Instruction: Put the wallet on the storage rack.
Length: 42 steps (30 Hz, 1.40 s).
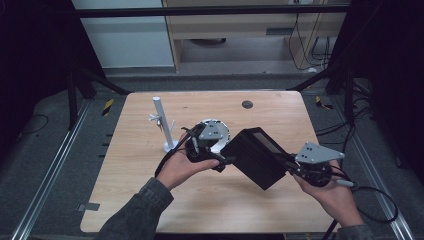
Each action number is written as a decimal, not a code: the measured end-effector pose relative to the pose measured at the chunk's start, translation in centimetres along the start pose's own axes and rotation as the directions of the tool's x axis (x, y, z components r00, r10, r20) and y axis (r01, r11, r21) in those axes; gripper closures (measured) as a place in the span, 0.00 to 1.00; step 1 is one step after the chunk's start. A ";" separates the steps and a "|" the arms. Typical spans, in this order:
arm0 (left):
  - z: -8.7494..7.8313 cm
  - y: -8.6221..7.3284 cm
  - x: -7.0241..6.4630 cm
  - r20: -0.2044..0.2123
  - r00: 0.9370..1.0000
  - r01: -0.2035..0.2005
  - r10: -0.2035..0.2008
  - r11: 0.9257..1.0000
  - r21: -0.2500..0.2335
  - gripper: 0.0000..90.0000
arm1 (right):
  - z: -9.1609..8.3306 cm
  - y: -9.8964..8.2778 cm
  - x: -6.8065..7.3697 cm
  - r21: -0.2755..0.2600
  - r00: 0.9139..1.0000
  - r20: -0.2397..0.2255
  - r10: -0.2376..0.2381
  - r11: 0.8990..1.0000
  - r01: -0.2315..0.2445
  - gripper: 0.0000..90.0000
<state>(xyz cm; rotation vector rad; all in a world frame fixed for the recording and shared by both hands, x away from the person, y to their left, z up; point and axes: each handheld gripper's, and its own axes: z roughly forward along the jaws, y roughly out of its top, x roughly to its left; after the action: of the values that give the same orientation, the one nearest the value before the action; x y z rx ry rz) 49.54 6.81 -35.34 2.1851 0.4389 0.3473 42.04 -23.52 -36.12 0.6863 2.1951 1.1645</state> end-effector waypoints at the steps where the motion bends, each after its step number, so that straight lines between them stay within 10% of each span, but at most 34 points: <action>1: 0.0 0.0 0.0 0.000 1.000 0.000 0.000 1.000 0.000 0.08 | 0.0 0.0 0.0 0.000 1.000 0.000 0.000 1.000 0.000 0.94; 23: 2.3 1.2 0.3 0.118 0.993 -0.002 -0.001 1.000 0.027 0.13 | 0.3 0.9 0.1 -0.083 1.000 -0.029 0.006 0.997 -0.009 0.94; 29: 2.7 1.1 0.7 0.143 0.990 -0.006 -0.002 0.998 0.057 0.37 | 0.8 0.7 0.2 -0.078 0.999 -0.034 0.002 0.997 -0.005 0.94; 30: 2.6 1.1 0.7 0.143 0.990 -0.008 -0.001 0.998 0.063 0.54 | 1.0 0.5 0.3 -0.067 0.999 -0.035 -0.005 0.998 0.003 0.94; 42: 0.5 2.3 -0.1 0.150 0.988 0.012 -0.028 0.994 0.108 0.87 | 2.6 -2.1 1.1 -0.036 0.999 -0.048 0.021 0.999 -0.022 0.93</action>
<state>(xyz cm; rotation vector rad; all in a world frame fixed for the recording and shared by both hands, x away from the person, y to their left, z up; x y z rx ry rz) 50.07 5.06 -33.80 2.2904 0.4023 0.1482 42.66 -22.36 -39.35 0.6748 2.2043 1.2409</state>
